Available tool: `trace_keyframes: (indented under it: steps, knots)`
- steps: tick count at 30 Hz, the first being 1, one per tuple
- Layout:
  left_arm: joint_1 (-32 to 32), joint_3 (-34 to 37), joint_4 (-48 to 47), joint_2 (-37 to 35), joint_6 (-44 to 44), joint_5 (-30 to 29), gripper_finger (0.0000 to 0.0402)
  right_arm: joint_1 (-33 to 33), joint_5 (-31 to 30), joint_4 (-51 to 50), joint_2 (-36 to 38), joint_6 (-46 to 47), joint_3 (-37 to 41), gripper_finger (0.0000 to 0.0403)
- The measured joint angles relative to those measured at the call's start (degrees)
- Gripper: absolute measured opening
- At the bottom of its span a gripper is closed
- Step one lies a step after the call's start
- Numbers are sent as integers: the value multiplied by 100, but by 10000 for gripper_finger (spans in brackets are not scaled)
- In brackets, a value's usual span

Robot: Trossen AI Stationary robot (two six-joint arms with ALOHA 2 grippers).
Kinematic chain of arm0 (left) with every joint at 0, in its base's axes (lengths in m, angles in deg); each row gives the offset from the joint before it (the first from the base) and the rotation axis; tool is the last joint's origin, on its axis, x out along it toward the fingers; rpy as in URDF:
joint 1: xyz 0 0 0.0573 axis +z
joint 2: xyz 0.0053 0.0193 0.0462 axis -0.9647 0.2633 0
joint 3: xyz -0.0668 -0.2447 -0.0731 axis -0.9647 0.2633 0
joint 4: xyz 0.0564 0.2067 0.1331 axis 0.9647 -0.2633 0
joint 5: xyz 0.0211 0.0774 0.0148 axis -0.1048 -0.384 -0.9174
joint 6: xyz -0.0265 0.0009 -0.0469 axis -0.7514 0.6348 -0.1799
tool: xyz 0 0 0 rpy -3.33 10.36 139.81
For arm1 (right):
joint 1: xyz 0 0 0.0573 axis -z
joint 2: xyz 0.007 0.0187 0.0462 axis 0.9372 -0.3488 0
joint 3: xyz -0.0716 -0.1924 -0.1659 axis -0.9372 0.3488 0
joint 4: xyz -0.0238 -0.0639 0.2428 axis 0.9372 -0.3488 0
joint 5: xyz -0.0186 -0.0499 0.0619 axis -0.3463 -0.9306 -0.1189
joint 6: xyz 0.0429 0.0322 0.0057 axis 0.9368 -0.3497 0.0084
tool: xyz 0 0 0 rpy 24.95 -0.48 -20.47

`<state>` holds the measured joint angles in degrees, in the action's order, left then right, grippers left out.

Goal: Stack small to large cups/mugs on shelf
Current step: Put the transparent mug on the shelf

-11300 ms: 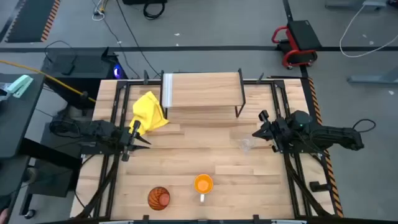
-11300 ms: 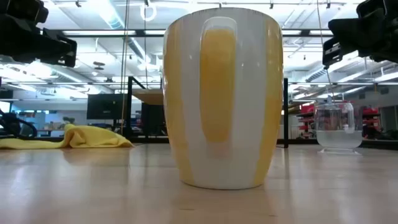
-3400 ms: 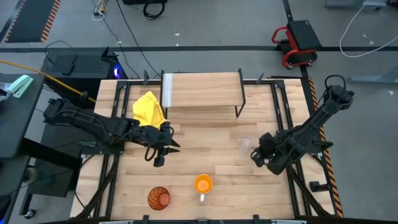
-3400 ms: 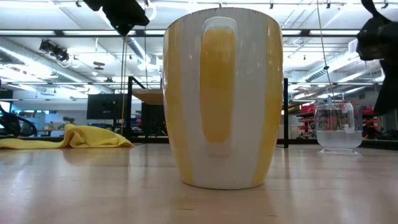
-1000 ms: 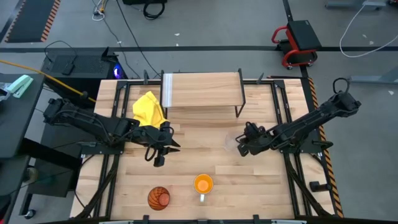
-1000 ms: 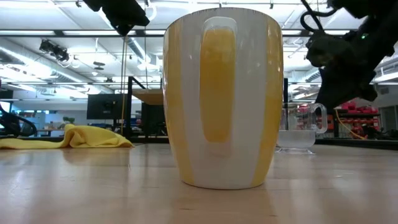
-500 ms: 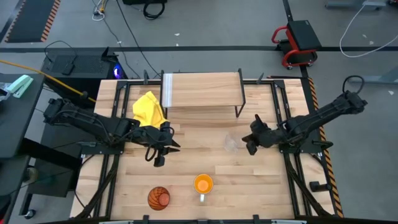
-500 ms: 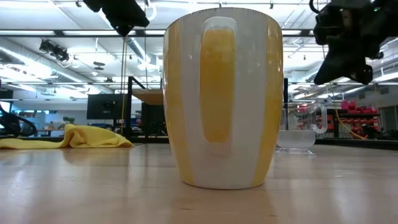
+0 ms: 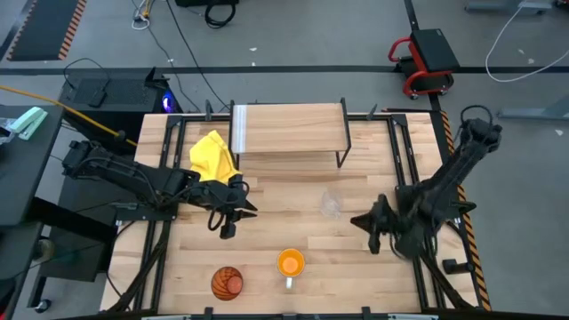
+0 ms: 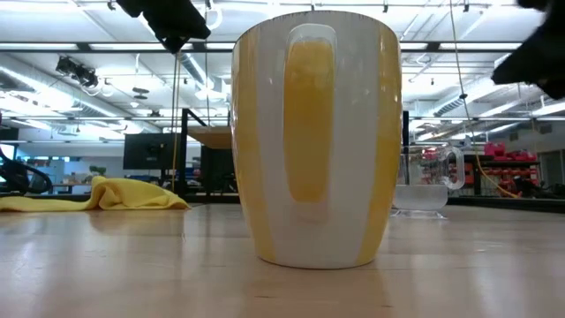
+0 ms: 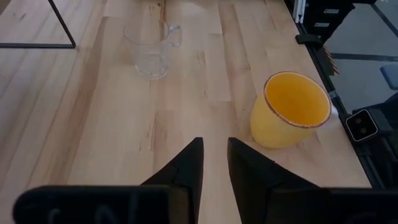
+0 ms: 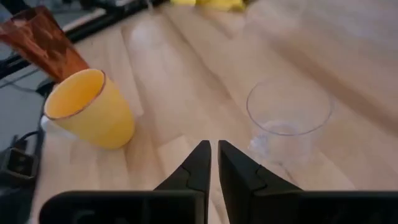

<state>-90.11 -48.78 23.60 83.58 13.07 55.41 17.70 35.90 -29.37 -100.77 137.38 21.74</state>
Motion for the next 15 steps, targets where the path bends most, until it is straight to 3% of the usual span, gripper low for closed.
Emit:
trace_keyframes:
  steps: [6, 15]
  knots:
    - [2, 0, 1, 2, 5, 0, 86, -473, -967, 326, -1189, 1380, 301, 41]
    - [4, 0, 4, 4, 84, -15, 79, -401, -1359, 1628, -2664, 1755, 648, 41]
